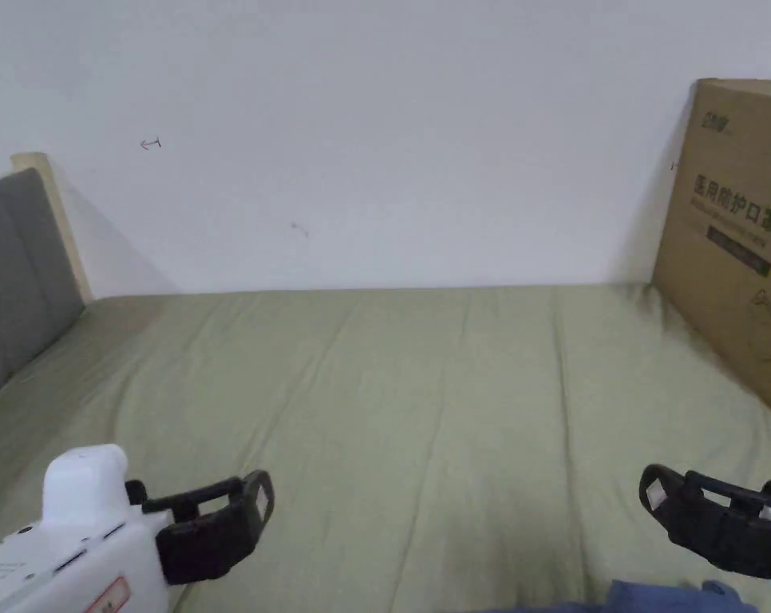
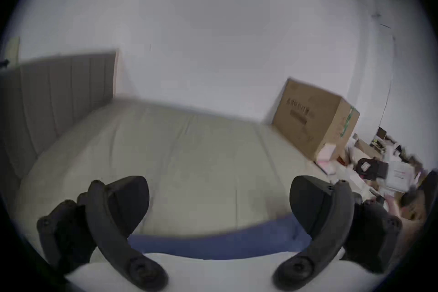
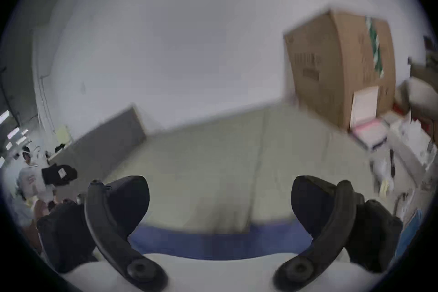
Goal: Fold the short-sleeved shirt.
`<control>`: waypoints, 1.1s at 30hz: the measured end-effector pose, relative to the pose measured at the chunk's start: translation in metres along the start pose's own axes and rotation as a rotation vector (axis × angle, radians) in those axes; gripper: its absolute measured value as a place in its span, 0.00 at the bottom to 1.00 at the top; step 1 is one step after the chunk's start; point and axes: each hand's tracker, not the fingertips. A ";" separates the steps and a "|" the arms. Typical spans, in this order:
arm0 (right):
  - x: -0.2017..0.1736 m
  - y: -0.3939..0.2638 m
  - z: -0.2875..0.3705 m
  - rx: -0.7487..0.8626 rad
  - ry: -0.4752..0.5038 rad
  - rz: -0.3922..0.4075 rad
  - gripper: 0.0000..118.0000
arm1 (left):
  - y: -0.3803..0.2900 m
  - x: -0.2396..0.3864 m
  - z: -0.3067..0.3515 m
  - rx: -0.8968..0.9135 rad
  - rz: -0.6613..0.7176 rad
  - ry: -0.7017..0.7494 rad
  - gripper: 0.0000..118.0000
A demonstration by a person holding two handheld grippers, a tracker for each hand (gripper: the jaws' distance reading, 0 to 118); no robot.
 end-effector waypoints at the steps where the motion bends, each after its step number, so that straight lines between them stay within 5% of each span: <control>1: -0.010 0.002 0.003 0.085 0.002 0.028 0.99 | 0.000 0.010 -0.001 0.085 -0.049 0.022 0.98; 5: -0.038 0.004 0.000 0.201 -0.154 0.117 0.99 | 0.004 0.052 0.005 0.287 -0.165 0.101 0.90; 7: -0.042 0.005 -0.005 0.210 -0.115 0.095 0.89 | 0.005 0.064 0.002 0.319 -0.174 0.092 0.41; 8: -0.043 0.007 -0.006 0.212 -0.087 0.084 0.68 | 0.005 0.069 -0.003 0.298 -0.175 0.110 0.08; 9: -0.047 0.008 -0.011 0.199 -0.090 0.092 0.15 | 0.007 0.075 -0.004 0.313 -0.175 0.119 0.00; 10: -0.049 0.010 -0.016 0.185 -0.159 0.132 0.00 | 0.007 0.075 -0.006 0.304 -0.172 0.112 0.00; 15: -0.049 0.011 -0.020 0.154 -0.097 0.058 0.00 | 0.013 0.069 -0.013 0.248 -0.123 0.088 0.00; 19: -0.045 0.010 -0.014 0.086 -0.036 0.074 0.00 | 0.032 0.014 -0.027 -0.071 -0.009 -0.065 0.00; 23: -0.040 0.001 -0.009 0.030 -0.022 0.085 0.00 | 0.003 -0.092 -0.052 -0.522 0.319 -0.214 0.00; 26: -0.039 -0.009 -0.014 -0.037 -0.013 0.082 0.00 | -0.038 -0.161 -0.050 -0.603 0.567 -0.225 0.03; 30: -0.036 -0.023 -0.026 -0.125 -0.057 0.113 0.00 | -0.078 -0.212 -0.040 -0.636 0.597 -0.128 0.74; 31: -0.035 -0.026 -0.029 -0.142 -0.067 0.099 0.00 | -0.089 -0.223 -0.040 -0.647 0.623 -0.112 0.86; 33: -0.034 -0.030 -0.032 -0.159 -0.074 0.053 0.00 | -0.108 -0.238 -0.040 -0.660 0.679 -0.109 0.93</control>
